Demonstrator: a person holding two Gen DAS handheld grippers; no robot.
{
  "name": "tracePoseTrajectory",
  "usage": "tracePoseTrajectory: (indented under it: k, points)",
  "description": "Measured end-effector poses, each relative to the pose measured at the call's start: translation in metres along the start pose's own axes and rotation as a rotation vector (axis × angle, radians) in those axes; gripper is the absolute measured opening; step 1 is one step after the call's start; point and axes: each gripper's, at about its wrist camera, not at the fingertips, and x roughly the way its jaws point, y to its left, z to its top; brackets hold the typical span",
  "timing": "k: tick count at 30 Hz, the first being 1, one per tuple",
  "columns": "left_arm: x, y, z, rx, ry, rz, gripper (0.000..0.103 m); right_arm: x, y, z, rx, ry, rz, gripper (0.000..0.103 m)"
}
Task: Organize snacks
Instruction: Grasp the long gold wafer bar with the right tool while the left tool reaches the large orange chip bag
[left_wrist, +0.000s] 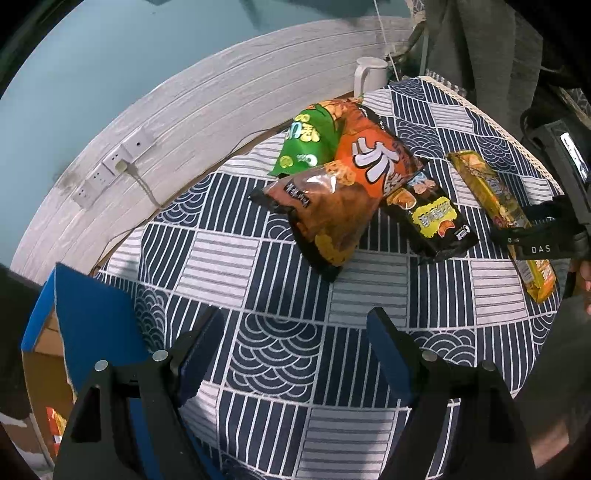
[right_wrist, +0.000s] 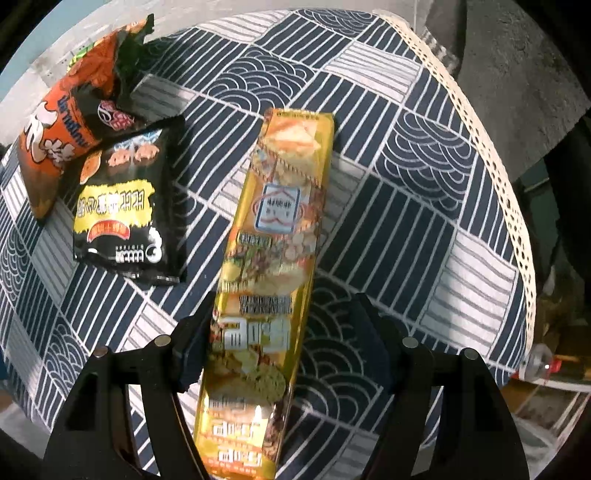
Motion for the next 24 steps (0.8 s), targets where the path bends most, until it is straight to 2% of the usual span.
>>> tracePoseTrajectory:
  k: [2,4,6,15,19,24]
  points:
    - [0.003,-0.002,0.004,0.004,0.0,-0.002,0.081,0.002,0.0,0.004,-0.006,-0.016,-0.011,0.063]
    - [0.005,-0.005,0.007,0.007,-0.003,-0.006,0.081,0.002,0.0,0.011,-0.016,-0.036,-0.013,0.03]
    - [0.007,-0.008,0.012,0.014,-0.007,-0.012,0.081,0.0,-0.001,0.013,-0.034,-0.038,-0.033,0.03]
    - [0.008,-0.03,0.048,0.096,-0.068,-0.034,0.081,-0.017,-0.022,0.026,-0.011,-0.067,0.021,0.03]
    - [0.016,-0.036,0.061,0.119,-0.076,-0.039,0.081,-0.036,-0.021,0.047,-0.006,-0.09,0.049,0.03]
    - [0.026,-0.045,0.074,0.162,-0.068,-0.021,0.081,-0.049,-0.024,0.066,-0.043,-0.117,0.04,0.03]
